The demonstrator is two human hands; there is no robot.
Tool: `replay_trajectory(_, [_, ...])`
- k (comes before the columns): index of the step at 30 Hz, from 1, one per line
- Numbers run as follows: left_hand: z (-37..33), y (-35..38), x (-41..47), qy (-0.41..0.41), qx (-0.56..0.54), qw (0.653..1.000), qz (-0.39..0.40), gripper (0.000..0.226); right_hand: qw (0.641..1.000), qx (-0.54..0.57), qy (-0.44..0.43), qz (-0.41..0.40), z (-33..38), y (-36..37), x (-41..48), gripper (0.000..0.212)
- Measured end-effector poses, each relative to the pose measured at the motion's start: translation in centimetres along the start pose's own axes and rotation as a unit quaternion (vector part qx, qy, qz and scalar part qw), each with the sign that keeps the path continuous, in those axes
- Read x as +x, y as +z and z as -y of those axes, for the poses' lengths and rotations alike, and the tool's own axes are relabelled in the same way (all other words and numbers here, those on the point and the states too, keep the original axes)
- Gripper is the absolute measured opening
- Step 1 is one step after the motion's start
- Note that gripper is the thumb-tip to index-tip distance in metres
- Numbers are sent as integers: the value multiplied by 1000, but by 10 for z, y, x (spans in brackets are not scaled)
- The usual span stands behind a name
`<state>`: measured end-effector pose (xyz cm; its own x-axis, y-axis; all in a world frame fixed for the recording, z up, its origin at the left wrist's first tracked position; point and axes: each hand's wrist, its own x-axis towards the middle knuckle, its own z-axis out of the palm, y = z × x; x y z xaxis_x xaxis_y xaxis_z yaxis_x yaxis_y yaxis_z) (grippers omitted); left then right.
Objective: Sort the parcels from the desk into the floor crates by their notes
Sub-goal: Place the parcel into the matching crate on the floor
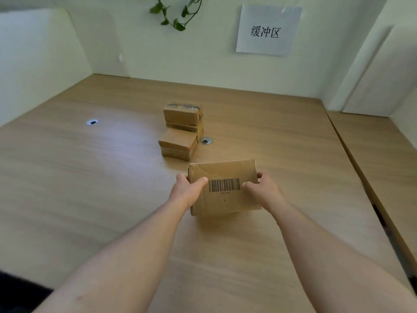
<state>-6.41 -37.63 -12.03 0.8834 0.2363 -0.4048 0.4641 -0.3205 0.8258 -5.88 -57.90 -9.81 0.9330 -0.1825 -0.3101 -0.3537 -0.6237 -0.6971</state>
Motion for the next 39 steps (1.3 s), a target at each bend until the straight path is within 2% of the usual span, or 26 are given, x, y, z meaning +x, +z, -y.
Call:
replay_trajectory(3, [7, -21, -18, -7, -5, 999, -40, 52, 999, 9, -36, 12, 14, 10, -18, 63])
replay_trajectory(8, [13, -56, -36, -52, -52, 991, -112, 71, 999, 10, -18, 37, 39, 28, -31, 69])
replay_trajectory(11, [21, -77, -39, -62, -61, 987, -137, 59, 999, -16, -28, 35, 56, 35, -39, 52])
replay_trajectory(16, [30, -121, -51, -46, -111, 988, -96, 42, 996, -32, -68, 45, 87, 57, -48, 19])
replay_trajectory(18, [38, -147, -58, -25, -96, 992, -84, 33, 993, -31, -86, 77, 104, 75, -55, 51])
replay_trajectory(20, [52, -176, -66, -11, -71, 994, -81, 39, 986, -41, -116, 110, 121, 96, -67, 76])
replay_trajectory(23, [76, -222, -80, -17, -63, 993, -95, 66, 971, -60, -165, 161, 148, 131, -87, 86])
replay_trajectory(25, [94, -257, -90, -23, -56, 993, -103, 70, 961, -77, -186, 191, 169, 159, -103, 88])
replay_trajectory(27, [114, -293, -99, -31, -48, 993, -107, 64, 952, -83, -197, 217, 191, 189, -121, 81])
replay_trajectory(29, [137, -328, -107, -35, -57, 990, -125, 55, 945, -91, -213, 230, 215, 222, -138, 64])
replay_trajectory(33, [178, -398, -121, -52, -93, 972, -209, 30, 938, -82, -232, 242, 261, 289, -178, 28])
replay_trajectory(36, [215, -445, -132, -81, -84, 955, -271, 23, 929, -121, -249, 244, 287, 345, -207, 16])
replay_trajectory(39, [252, -483, -147, -104, -51, 942, -314, 18, 915, -159, -282, 242, 309, 395, -239, 13])
